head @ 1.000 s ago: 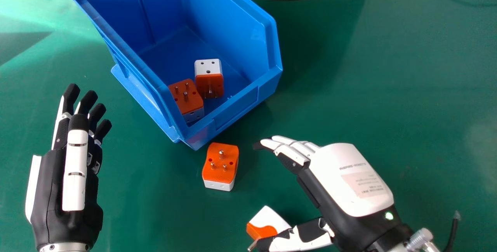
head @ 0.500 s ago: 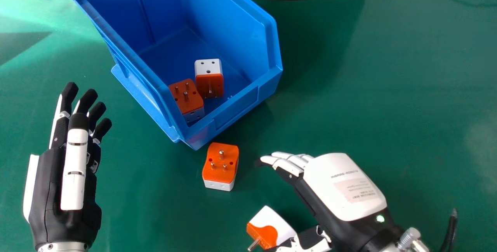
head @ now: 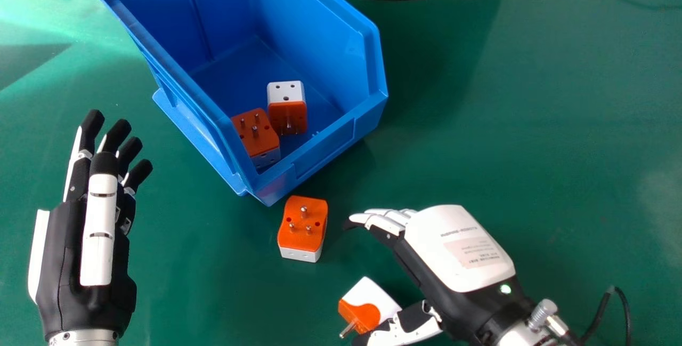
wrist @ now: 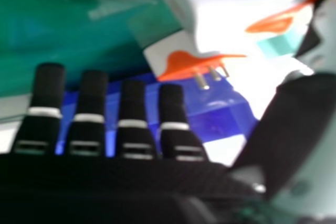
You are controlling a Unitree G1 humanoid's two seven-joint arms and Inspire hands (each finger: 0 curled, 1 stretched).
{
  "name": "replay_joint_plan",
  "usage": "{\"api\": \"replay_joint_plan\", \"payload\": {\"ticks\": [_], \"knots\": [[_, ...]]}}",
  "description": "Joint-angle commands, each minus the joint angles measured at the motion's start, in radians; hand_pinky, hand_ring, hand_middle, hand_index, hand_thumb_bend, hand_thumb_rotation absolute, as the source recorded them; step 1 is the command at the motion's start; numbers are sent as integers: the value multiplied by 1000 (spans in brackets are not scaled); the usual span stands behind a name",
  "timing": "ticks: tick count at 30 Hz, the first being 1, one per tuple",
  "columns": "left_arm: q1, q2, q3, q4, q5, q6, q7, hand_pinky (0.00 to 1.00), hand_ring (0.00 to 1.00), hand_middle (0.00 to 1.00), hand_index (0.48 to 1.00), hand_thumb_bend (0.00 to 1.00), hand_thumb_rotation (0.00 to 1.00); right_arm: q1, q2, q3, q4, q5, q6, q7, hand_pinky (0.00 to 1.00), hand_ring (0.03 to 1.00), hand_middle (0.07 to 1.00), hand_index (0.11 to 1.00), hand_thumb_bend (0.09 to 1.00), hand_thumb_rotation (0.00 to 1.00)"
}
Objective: Pick all objects and put in blue box
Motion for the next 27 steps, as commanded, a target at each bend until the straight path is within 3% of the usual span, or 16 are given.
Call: {"api": "replay_joint_plan", "payload": {"ticks": [1,9,11,13,20,27], "knots": [[0,7,7,-33,1,3,7,903,928,938,960,467,793,-11,-5,7,11,-24,26,6,635,744,792,771,733,310],[3,7,4,-59,9,25,24,917,937,948,967,469,808,-12,-47,35,-2,-33,19,19,632,739,783,765,743,298],[0,7,4,-57,5,22,22,922,941,951,972,460,823,-2,-57,37,-21,-27,20,31,623,731,777,760,752,297],[-2,10,4,-53,9,18,20,928,945,954,977,449,833,9,-66,38,-45,-24,29,53,618,727,773,756,760,293],[-7,15,3,-66,6,44,28,934,950,958,980,432,857,45,-93,25,-93,-22,31,91,620,727,772,753,777,279],[-15,20,6,-66,12,44,28,935,951,963,987,421,887,61,-118,12,-127,-19,33,113,610,714,758,739,802,252]]}}
